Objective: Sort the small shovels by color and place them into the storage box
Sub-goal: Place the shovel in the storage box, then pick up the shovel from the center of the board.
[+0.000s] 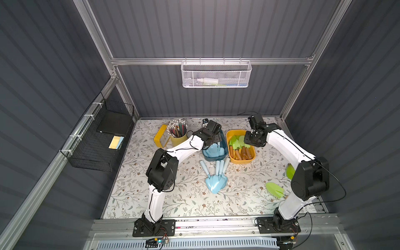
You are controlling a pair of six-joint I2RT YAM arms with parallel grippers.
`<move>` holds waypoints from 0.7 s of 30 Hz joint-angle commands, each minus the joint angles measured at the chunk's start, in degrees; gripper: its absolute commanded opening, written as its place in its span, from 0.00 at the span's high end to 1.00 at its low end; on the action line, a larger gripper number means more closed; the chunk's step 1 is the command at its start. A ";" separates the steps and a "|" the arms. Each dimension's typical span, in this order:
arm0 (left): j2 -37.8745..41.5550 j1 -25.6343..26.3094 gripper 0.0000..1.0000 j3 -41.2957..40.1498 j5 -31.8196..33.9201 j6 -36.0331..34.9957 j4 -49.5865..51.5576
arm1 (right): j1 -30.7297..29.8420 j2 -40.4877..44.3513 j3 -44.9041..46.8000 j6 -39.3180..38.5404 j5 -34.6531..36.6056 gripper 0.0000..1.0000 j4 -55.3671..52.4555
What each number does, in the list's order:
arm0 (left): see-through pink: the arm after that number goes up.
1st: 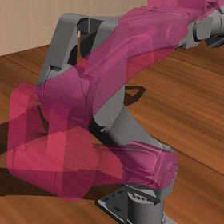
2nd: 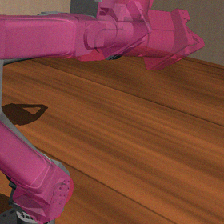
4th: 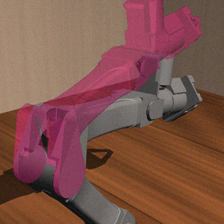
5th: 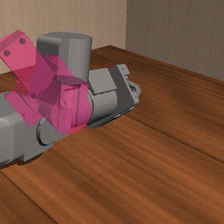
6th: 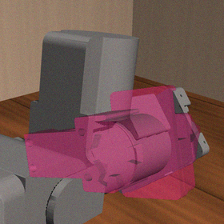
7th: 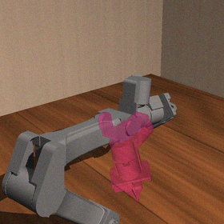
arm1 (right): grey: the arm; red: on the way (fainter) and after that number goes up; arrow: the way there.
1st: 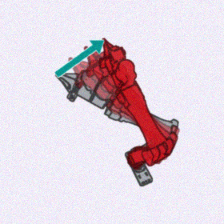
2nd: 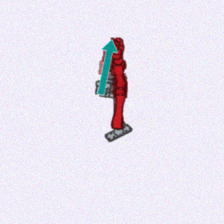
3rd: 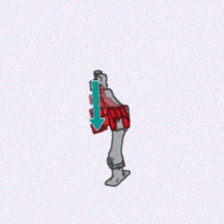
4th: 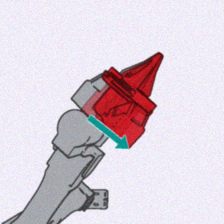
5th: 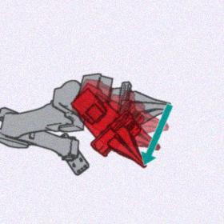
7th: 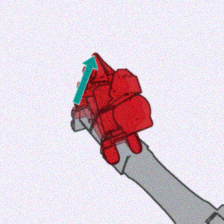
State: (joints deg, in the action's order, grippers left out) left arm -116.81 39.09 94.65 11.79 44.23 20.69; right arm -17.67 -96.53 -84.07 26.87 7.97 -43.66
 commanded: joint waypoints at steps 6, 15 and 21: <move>4.33 8.31 0.26 -8.10 -3.97 2.81 1.72 | 1.87 1.53 3.07 3.65 -1.13 0.58 3.38; 1.26 15.74 0.31 -7.38 -6.78 0.32 1.77 | 2.03 1.69 6.04 4.00 -3.12 0.59 4.22; -0.78 17.63 0.32 -5.55 -4.48 1.27 4.32 | 2.46 2.55 7.41 3.72 -3.23 0.59 4.32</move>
State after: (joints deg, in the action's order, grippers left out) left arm -116.29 55.88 87.66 7.42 45.30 20.58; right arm -15.66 -94.98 -77.60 30.41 4.91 -39.81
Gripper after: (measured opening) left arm 0.685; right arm 0.408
